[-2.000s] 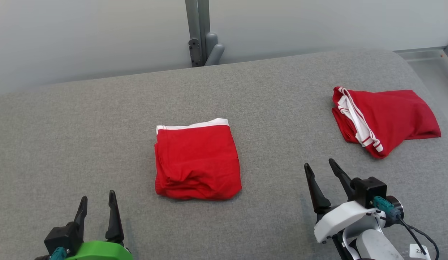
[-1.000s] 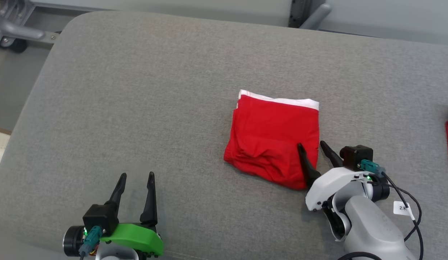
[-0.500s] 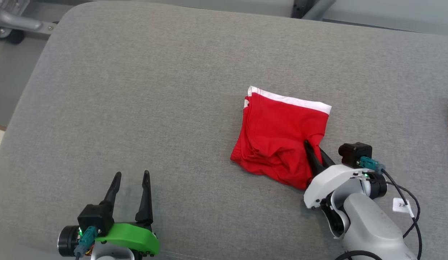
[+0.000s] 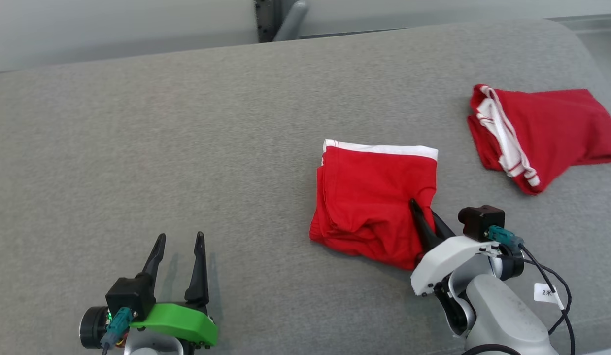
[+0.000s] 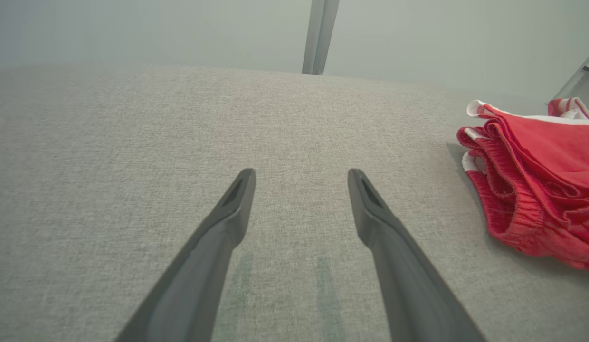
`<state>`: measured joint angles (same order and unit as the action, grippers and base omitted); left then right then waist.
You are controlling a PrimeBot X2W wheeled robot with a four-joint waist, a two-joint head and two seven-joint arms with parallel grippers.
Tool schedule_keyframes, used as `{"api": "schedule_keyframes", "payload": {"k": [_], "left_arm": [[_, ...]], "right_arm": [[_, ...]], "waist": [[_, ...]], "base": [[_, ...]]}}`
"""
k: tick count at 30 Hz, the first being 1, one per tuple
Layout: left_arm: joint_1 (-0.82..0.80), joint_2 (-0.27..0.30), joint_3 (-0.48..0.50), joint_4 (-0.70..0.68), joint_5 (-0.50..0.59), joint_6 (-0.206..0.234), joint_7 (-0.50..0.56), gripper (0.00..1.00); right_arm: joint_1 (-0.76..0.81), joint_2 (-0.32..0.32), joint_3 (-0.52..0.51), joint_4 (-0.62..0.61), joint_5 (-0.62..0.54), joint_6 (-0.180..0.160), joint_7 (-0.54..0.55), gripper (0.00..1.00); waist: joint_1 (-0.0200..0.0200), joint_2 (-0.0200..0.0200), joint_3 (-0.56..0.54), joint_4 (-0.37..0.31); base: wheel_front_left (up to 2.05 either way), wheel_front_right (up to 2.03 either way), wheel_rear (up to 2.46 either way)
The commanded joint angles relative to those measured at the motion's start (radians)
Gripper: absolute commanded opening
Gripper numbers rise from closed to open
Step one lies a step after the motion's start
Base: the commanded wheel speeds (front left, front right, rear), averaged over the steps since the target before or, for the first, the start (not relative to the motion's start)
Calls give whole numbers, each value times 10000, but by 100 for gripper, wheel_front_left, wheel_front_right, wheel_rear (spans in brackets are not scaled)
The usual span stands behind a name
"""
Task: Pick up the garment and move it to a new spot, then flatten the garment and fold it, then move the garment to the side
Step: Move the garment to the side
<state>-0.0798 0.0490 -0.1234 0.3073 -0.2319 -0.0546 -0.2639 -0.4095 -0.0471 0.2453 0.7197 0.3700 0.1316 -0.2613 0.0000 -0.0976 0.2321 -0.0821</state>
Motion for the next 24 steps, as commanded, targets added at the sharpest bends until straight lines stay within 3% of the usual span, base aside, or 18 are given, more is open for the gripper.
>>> {"api": "schedule_keyframes", "payload": {"k": [1,6,11,16,24], "left_arm": [[-122,36,45,44,53,-57,5,100],[-357,38,-54,73,181,-34,5,100],[-549,38,-180,95,330,-66,5,100],[-763,42,-201,152,543,-118,5,100],[-1161,42,-61,115,1075,-172,5,100]], "right_arm": [[211,-43,18,-62,11,-20,-20,0],[204,-34,181,-210,72,-20,-18,0],[-73,-40,420,-300,-12,-20,-20,0],[-741,-45,848,-64,-472,-20,-18,0],[-3048,-949,893,674,-1173,-22,-20,0]], "waist": [[0,1,-303,-2411],[0,1,-95,-3207],[0,1,216,-3451],[0,1,658,-3265],[0,1,1357,-2410]], "base": [[0,0,0],[0,0,0],[0,0,0],[0,0,0],[0,0,0]]}}
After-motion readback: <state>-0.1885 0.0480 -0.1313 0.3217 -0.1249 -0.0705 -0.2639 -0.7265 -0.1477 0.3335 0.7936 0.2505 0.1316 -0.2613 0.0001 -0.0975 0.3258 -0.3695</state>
